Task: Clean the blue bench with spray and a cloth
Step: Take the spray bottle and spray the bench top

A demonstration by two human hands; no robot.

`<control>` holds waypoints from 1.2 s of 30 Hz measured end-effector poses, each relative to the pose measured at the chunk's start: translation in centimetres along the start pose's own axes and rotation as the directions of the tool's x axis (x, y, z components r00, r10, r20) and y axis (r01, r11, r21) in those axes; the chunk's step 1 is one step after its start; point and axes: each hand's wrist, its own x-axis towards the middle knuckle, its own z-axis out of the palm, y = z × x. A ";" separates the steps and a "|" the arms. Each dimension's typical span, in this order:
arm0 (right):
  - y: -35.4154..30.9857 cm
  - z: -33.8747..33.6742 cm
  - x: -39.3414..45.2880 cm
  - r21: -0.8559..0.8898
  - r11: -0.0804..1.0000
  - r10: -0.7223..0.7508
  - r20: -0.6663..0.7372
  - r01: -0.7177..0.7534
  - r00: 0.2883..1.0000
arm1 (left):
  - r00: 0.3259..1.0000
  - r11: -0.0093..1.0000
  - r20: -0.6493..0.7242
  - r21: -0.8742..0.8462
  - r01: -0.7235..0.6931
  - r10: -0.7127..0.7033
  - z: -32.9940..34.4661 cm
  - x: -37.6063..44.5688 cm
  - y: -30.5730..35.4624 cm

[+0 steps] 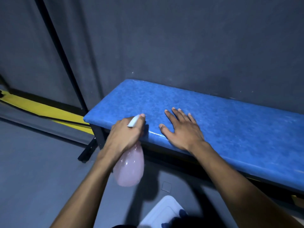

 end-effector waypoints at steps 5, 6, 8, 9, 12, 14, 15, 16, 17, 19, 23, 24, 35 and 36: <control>0.0 0.0 0.1 -0.013 1.000 -0.009 -0.013 0.008 1.000 | 0.997 0.994 0.039 -0.090 0.065 -0.061 1.3 -1.6 -0.7; 0.1 0.0 0.1 -0.013 1.000 -0.009 -0.012 0.008 1.000 | 0.998 0.993 0.024 -0.105 0.052 -0.049 1.5 -2.0 -0.7; 0.1 -0.1 0.2 0.002 1.000 -0.006 0.005 0.006 1.000 | 0.999 0.975 0.000 -0.219 0.034 -0.035 1.9 -2.9 -1.1; 0.1 -0.2 0.1 0.007 1.000 -0.006 0.013 0.006 1.000 | 1.000 0.952 0.011 -0.306 0.030 -0.028 2.1 -3.4 -1.6; 0.1 -1.0 -0.2 0.021 0.999 -0.033 0.033 0.033 0.999 | 0.997 0.924 -0.047 -0.377 -0.068 0.054 3.3 -5.5 -4.0; 0.5 -1.4 -1.2 0.031 0.998 -0.056 0.029 0.055 0.998 | 0.987 0.912 -0.107 -0.383 -0.149 0.116 4.4 -7.1 -6.3; 0.9 -1.6 -1.8 0.030 0.997 -0.067 0.028 0.066 0.997 | 0.985 0.908 -0.117 -0.385 -0.165 0.129 5.2 -7.7 -7.6; 1.3 -1.7 -2.4 0.027 0.997 -0.080 0.026 0.079 0.996 | 0.987 0.912 -0.110 -0.380 -0.154 0.121 6.2 -8.1 -9.2; 1.7 -1.6 -2.9 0.021 0.996 -0.093 0.020 0.092 0.995 | 0.992 0.921 -0.078 -0.371 -0.119 0.097 7.2 -8.4 -10.6; 2.2 -1.4 -3.3 0.000 0.994 -0.113 0.007 0.113 0.994 | 0.999 0.938 0.017 -0.347 -0.024 0.032 9.4 -8.6 -13.4; 2.2 -0.7 -3.3 -0.038 0.992 -0.118 -0.027 0.117 0.993 | 0.988 0.992 0.154 -0.130 0.001 0.019 13.9 -9.0 -18.3; 2.2 -0.6 -3.3 -0.040 0.992 -0.118 -0.034 0.117 0.992 | 0.985 0.997 0.170 -0.072 -0.010 0.023 14.8 -9.2 -19.3; 2.3 0.3 -3.1 -0.039 0.994 -0.107 -0.087 0.104 0.990 | 0.930 0.925 0.201 0.162 -0.342 0.309 19.0 -10.3 -21.6; 2.2 0.3 -3.1 -0.039 0.994 -0.106 -0.087 0.103 0.991 | 0.894 0.881 0.185 0.177 -0.439 0.408 19.3 -10.2 -21.0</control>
